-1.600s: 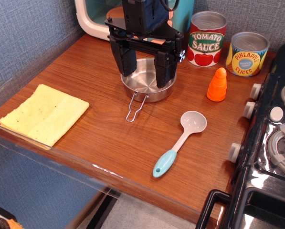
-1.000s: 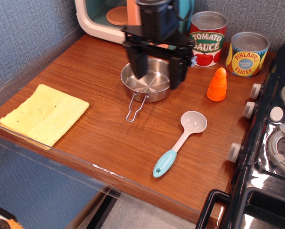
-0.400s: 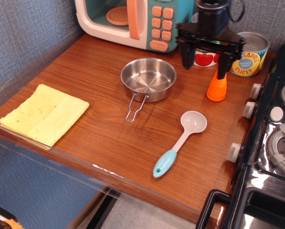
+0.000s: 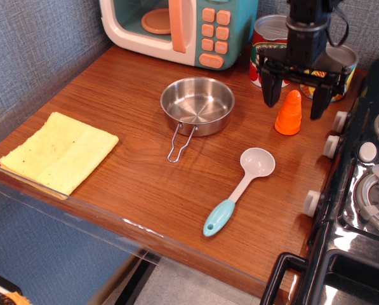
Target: Move carrot and place on yellow towel
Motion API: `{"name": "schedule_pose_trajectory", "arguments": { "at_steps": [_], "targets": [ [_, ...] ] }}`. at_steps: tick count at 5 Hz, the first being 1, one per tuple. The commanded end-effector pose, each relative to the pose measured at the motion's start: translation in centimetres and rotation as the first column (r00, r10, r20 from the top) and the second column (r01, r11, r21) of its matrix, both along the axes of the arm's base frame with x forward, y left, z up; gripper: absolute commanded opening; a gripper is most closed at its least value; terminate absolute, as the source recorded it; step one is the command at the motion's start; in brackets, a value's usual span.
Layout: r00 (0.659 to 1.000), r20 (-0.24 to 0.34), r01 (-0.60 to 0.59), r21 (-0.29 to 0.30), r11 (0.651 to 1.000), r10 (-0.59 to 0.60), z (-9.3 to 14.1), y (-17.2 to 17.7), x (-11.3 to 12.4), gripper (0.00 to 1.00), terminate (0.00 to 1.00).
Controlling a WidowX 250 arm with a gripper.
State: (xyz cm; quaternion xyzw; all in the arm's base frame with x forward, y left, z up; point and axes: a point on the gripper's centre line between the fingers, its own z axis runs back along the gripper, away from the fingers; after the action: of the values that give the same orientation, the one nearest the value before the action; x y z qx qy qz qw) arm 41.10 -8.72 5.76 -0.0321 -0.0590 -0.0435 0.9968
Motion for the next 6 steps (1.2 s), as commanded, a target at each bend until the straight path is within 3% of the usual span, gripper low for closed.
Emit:
{"name": "schedule_pose_trajectory", "arguments": {
  "at_steps": [1, 3, 4, 6],
  "targets": [
    [0.998, 0.040, -0.041, 0.034, 0.999, 0.040, 0.3, 1.0, 2.2, 1.00, 0.00],
    [0.999, 0.025, -0.045, 0.045, 0.998, 0.044, -0.4, 0.8, 2.4, 1.00, 0.00],
    [0.999, 0.026, -0.043, 0.040, 0.998, 0.042, -0.3, 0.8, 2.2, 0.00, 0.00],
    [0.998, 0.056, -0.033, -0.002, 0.999, 0.033, 1.8, 0.9, 2.1, 0.00, 0.00]
  ]
}}
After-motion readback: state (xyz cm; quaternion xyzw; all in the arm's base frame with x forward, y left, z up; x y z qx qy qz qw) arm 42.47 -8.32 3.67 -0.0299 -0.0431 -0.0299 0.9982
